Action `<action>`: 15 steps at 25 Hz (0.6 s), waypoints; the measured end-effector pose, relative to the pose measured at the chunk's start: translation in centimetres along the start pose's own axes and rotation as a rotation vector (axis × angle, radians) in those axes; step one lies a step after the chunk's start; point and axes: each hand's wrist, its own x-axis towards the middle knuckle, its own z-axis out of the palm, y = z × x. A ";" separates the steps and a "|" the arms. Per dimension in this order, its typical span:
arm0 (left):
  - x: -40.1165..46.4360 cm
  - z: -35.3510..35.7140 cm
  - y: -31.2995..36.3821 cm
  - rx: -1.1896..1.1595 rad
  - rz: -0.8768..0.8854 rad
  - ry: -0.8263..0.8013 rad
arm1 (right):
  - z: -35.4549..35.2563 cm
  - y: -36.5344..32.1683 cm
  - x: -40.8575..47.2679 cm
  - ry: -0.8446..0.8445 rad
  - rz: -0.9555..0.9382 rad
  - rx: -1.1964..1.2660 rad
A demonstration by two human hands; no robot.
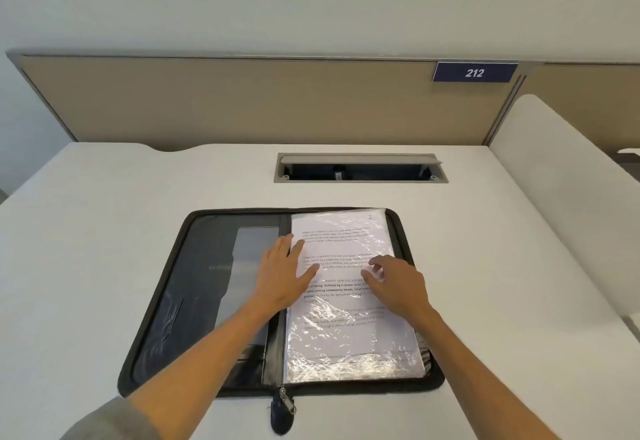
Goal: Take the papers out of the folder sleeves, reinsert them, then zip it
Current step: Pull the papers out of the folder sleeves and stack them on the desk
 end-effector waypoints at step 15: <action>0.0 3.9 0.2 0.084 0.004 -0.003 | 0.0 1.3 9.2 -0.063 0.002 -0.148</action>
